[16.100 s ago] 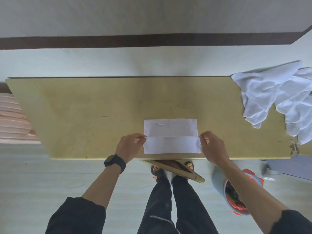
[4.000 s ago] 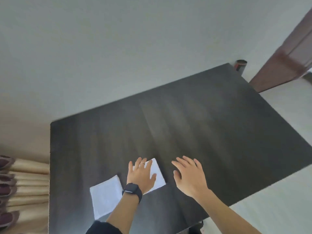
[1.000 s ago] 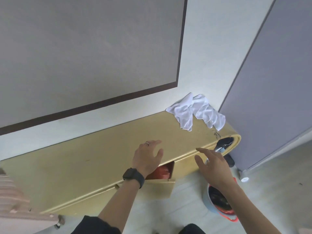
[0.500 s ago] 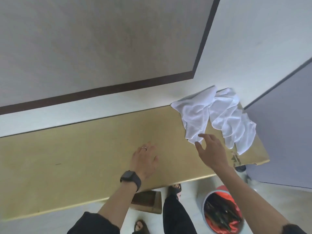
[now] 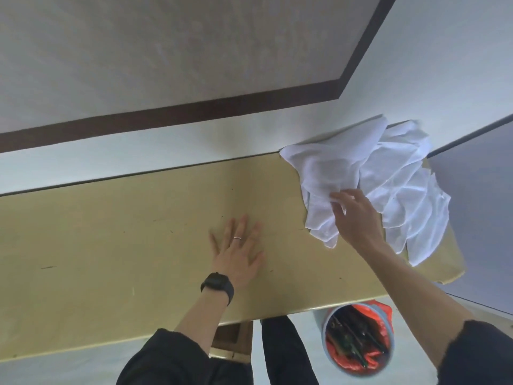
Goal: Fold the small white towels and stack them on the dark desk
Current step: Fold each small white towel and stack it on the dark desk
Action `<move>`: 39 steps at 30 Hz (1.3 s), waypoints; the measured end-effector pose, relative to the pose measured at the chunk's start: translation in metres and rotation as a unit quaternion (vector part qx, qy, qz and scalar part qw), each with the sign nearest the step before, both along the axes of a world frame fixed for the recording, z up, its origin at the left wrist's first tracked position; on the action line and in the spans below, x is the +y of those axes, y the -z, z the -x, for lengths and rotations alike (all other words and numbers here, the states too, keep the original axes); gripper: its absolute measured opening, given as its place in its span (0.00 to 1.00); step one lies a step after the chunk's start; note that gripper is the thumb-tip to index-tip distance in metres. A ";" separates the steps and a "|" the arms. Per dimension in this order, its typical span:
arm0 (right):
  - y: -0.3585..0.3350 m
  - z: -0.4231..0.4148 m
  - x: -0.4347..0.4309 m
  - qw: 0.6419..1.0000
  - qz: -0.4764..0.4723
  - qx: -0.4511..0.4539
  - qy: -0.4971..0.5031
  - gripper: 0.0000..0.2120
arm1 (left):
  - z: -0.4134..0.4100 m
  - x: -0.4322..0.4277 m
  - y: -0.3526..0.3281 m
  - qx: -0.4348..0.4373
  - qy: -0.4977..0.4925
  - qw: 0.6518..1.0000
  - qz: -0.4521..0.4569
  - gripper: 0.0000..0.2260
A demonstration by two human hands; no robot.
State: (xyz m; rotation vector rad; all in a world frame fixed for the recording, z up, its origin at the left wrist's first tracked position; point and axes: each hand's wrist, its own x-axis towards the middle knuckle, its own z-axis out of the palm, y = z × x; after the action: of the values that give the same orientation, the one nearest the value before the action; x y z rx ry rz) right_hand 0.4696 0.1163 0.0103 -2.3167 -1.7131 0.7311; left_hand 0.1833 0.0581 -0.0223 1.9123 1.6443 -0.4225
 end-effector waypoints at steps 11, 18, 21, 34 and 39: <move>-0.118 0.031 0.008 0.981 -0.034 0.174 0.076 0.08 | -0.001 0.037 -0.075 -0.148 -0.122 0.981 0.031 0.27; -0.223 0.088 -0.012 0.941 -0.025 0.337 0.033 0.15 | -0.001 0.027 -0.188 -0.365 -0.173 0.903 -0.148 0.27; -0.254 0.116 -0.031 0.935 -0.032 0.353 0.006 0.10 | 0.017 0.020 -0.214 -0.360 -0.132 0.906 -0.179 0.30; -0.275 0.219 -0.099 0.967 0.008 0.212 -0.139 0.11 | 0.130 -0.041 -0.262 -0.313 -0.101 0.924 -0.196 0.04; -0.256 0.242 -0.108 0.969 -0.088 0.085 -0.213 0.09 | 0.163 -0.049 -0.263 -0.262 -0.054 0.947 -0.178 0.07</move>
State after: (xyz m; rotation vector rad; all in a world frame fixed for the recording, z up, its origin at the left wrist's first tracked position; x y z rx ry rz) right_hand 0.2278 0.0083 0.2661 -1.7334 -2.1206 0.7794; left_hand 0.0198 0.0088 0.2411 1.9434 1.5130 0.4300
